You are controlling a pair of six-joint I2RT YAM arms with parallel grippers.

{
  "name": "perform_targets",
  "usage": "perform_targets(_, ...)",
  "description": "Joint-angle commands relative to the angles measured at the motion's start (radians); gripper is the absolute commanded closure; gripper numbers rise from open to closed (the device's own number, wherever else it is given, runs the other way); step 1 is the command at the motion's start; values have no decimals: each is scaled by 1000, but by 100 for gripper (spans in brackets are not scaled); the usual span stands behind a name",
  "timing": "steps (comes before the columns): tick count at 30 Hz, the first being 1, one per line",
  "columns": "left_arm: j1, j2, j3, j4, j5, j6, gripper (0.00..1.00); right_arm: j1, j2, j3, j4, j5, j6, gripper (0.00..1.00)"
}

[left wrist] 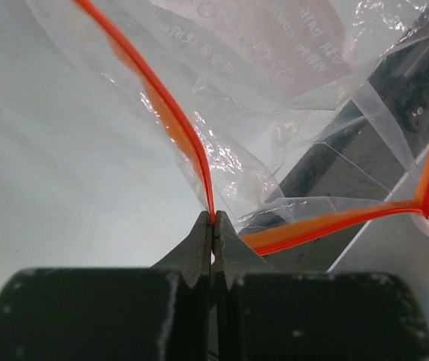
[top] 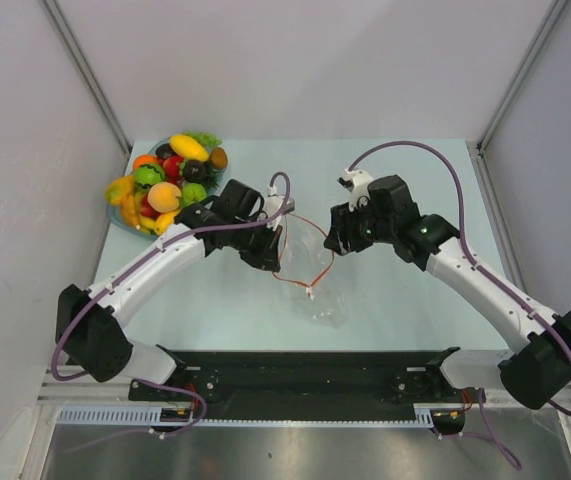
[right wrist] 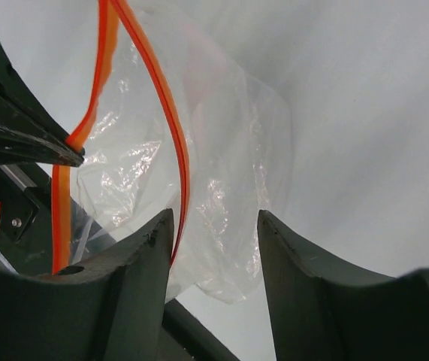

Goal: Place the food in the zip-top bag and seal the zipper
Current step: Open the zipper of the food storage bag.

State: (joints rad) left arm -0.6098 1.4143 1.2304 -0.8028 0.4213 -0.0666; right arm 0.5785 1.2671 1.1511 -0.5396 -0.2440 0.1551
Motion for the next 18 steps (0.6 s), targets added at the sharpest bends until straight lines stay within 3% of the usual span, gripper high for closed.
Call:
perform_targets(1,-16,2,57,-22,43,37,100,12,20,74,41,34,-52,48)
perform_targets(2,-16,-1,55,-19,46,37,100,14,29,76,36,28,-57,50)
perform_targets(5,-16,-2,55,-19,39,36,100,14,43,79,23,-23,-71,69)
perform_targets(7,-15,-9,52,-19,39,36,100,14,54,76,6,-53,-74,98)
perform_targets(9,2,-26,49,-15,34,31,100,14,42,68,-17,-57,-81,100)
perform_targets(11,36,-46,32,13,56,11,93,3,17,55,-29,-58,-78,100)
perform_targets(14,137,-109,1,89,118,-22,62,-5,-28,27,-29,-48,-63,100)
perform_targets(15,168,-127,0,111,125,-25,38,-5,-34,15,-30,-44,-49,100)
perform_targets(17,177,-192,4,175,85,-30,20,-5,-40,3,-19,-46,-34,100)
perform_targets(18,186,-208,4,194,33,-33,1,-6,-38,-5,-11,-46,-13,100)
